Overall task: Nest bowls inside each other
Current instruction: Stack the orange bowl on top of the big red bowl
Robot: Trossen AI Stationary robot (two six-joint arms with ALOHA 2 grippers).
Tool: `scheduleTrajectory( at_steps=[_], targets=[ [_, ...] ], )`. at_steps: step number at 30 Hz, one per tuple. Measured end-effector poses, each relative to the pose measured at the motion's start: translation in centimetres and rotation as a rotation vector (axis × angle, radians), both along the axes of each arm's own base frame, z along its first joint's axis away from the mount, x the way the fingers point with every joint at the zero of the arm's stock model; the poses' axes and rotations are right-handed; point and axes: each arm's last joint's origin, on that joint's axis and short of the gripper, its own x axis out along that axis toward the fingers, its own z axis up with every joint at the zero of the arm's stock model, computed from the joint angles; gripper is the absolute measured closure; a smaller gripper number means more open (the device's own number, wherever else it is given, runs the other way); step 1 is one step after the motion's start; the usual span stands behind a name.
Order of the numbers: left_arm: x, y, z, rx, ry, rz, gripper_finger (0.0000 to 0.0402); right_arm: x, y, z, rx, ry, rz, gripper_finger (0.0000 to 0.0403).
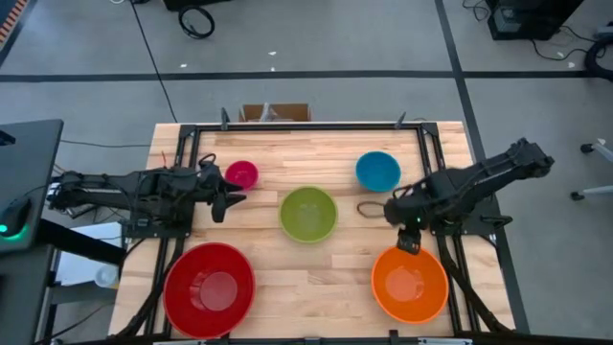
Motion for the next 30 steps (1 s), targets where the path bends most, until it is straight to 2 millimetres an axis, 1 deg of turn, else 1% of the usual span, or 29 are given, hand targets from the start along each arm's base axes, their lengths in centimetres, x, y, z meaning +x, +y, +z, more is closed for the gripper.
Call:
scheduleTrajectory(
  at_steps=[2, 5, 9, 14, 17, 22, 27, 30],
  targets=[
    [0.3, 0.0, -0.2, -0.003, 0.021, -0.007, 0.02, -0.3, 0.5, -1.0, -0.037, 0.043, 0.0, 0.0183],
    [0.8, -0.1, -0.7, 0.025, 0.063, -0.024, 0.0198, -0.8, 1.1, -2.7, -0.065, 0.085, 0.007, 0.0168],
    [1.5, 0.0, -1.0, 0.018, 0.083, 0.012, 0.0198, -1.3, 1.8, -4.6, -0.072, 0.099, 0.022, 0.0169],
    [2.3, 0.0, -1.5, 0.008, 0.115, 0.025, 0.0198, -1.5, 2.4, -5.6, -0.061, 0.077, 0.04, 0.0173],
    [2.7, 0.0, -1.8, 0.007, 0.127, 0.029, 0.0198, -1.9, 2.3, -6.6, -0.086, 0.112, 0.043, 0.0178],
    [3.4, 0.0, -2.0, -0.021, 0.113, 0.073, 0.0198, -2.5, 2.1, -7.9, -0.102, 0.154, 0.043, 0.0206],
    [4.1, 0.1, -1.8, -0.025, 0.067, 0.093, 0.0198, -2.2, 2.2, -8.7, -0.081, 0.102, 0.047, 0.0256],
    [4.1, 0.1, -1.7, -0.059, 0.044, 0.131, 0.0198, -1.9, 2.4, -9.1, -0.059, 0.058, 0.05, 0.0287]
  ],
)
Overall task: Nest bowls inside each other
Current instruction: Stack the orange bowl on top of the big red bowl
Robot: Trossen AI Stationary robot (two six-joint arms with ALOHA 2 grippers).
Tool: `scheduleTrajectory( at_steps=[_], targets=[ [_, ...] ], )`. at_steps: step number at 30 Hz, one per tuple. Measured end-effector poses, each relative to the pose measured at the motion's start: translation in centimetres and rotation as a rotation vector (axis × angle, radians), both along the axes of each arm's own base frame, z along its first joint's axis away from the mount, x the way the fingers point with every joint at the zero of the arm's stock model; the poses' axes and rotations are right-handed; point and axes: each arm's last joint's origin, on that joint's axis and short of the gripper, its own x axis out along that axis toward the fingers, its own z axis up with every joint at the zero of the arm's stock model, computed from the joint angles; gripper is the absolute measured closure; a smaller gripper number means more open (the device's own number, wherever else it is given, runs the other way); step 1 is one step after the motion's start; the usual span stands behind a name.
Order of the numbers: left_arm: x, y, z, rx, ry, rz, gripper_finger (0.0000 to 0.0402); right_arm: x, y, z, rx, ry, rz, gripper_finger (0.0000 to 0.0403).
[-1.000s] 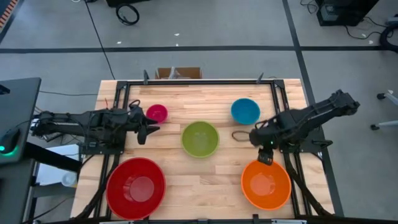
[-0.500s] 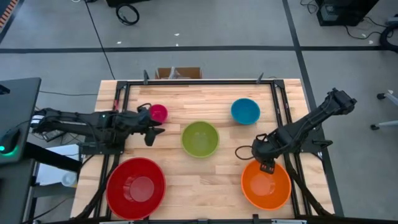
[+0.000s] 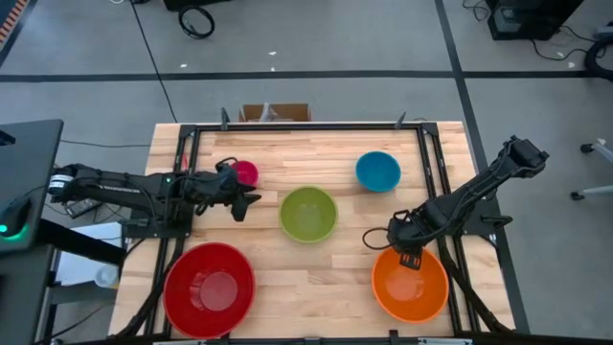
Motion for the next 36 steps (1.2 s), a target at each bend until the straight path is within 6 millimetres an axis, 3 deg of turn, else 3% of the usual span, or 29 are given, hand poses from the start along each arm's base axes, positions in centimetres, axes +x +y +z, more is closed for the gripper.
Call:
scheduleTrajectory(
  at_steps=[11, 18, 36],
  targets=[
    [0.0, 0.5, 0.1, 0.029, -0.011, 0.083, 0.0198, 0.0, 0.2, -0.7, 0.071, -0.011, 0.01, 0.0388],
    [0.1, 1.5, 0.5, 0.027, -0.052, 0.142, 0.0198, -0.4, -0.2, 0.0, 0.054, -0.038, -0.004, 0.0389],
    [0.6, 1.5, 1.9, 0.019, -0.213, 0.118, 0.0199, -1.1, -4.1, 8.9, -0.108, -0.219, -0.112, 0.039]
  ],
)
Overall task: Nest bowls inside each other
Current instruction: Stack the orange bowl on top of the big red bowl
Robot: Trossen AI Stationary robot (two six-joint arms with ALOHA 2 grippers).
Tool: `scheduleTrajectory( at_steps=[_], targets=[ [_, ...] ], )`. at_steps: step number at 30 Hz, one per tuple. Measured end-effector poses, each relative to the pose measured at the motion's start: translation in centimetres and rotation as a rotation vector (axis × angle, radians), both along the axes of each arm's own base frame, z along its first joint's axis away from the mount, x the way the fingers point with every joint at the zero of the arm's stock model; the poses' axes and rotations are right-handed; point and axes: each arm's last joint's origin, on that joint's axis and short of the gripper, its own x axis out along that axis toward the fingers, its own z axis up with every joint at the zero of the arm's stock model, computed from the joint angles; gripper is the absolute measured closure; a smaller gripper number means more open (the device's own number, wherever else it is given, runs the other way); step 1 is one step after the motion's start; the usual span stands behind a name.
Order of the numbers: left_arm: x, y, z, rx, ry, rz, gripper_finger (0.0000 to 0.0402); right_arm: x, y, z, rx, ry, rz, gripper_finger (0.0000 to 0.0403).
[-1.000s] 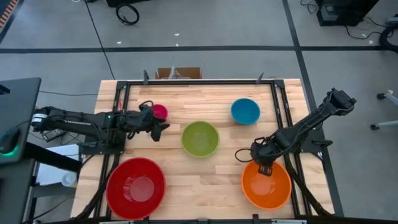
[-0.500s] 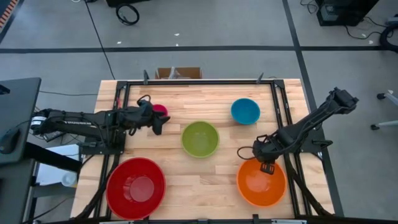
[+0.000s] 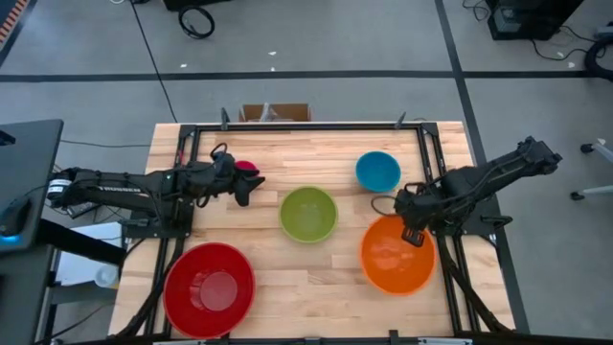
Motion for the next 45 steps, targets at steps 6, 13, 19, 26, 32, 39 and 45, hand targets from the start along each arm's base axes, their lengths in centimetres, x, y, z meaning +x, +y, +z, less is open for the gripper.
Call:
scheduleTrajectory(
  at_steps=[6, 13, 19, 26, 32, 39, 45],
  targets=[
    [0.1, 0.0, 0.6, 0.006, -0.067, 0.008, 0.0199, 0.9, -1.6, 3.9, -0.112, -0.157, -0.056, 0.039],
    [0.2, 0.0, 2.0, 0.053, -0.08, 0.0, 0.0198, 1.8, -4.0, 6.0, -0.199, -0.276, -0.188, 0.0384],
    [0.2, 0.1, 4.8, 0.197, -0.017, -0.001, 0.0198, 3.4, -5.2, 6.3, -0.221, -0.363, -0.276, 0.039],
    [0.6, 0.2, 7.3, 0.212, -0.039, 0.012, 0.0167, 6.5, -6.1, 5.9, -0.299, -0.452, -0.315, 0.0389],
    [0.7, 0.0, 8.4, 0.232, -0.015, -0.005, 0.013, 9.9, -6.6, 5.4, -0.347, -0.553, -0.318, 0.0389],
    [1.5, -0.9, 9.1, 0.227, 0.046, -0.059, 0.0127, 14.0, -7.2, 4.4, -0.468, -0.669, -0.329, 0.0389],
    [2.8, -1.4, 8.7, 0.256, 0.1, -0.067, 0.0127, 16.5, -7.8, 3.8, -0.691, -0.728, -0.374, 0.0389]
  ],
)
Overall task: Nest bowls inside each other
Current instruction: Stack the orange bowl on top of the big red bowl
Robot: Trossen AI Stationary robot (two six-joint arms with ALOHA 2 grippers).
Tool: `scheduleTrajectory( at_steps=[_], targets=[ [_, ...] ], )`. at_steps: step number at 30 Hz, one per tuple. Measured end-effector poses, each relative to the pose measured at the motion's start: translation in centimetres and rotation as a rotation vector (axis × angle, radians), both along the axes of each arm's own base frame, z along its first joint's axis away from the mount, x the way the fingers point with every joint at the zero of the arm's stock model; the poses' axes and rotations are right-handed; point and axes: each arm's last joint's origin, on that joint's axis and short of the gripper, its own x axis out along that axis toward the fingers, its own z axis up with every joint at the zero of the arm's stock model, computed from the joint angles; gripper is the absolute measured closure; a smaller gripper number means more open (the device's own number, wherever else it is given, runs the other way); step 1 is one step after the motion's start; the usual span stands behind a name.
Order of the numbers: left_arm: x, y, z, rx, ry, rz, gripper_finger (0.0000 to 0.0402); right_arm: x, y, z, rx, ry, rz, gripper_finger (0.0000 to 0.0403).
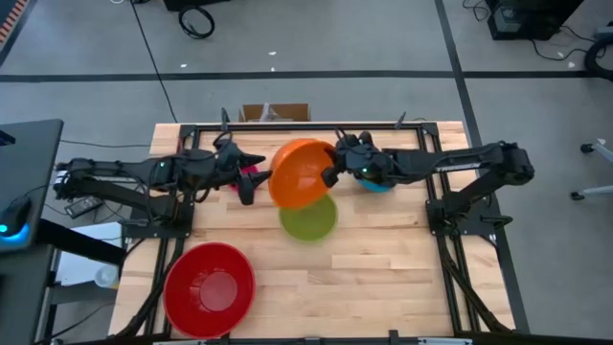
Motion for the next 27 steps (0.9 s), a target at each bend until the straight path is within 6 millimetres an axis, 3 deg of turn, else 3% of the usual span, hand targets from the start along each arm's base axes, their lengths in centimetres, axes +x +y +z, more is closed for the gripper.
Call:
scheduleTrajectory(
  at_steps=[7, 17, 23, 27],
  targets=[
    [0.7, 0.0, 0.7, 0.139, 0.106, 0.128, 0.0127, 1.1, -0.5, -0.9, -0.085, 0.023, -0.094, 0.0389],
    [0.0, 0.2, 3.7, 0.212, 0.123, 0.182, 0.0127, 0.5, -2.1, 0.2, -0.109, -0.056, -0.221, 0.0389],
    [0.9, 0.2, 3.0, 0.224, 0.161, 0.182, 0.0127, 0.5, -2.8, 0.2, -0.11, -0.045, -0.229, 0.0389],
    [2.1, 0.6, 2.2, 0.241, 0.204, 0.236, 0.0127, 0.8, -2.7, 0.8, -0.171, -0.033, -0.14, 0.0389]
  ],
)
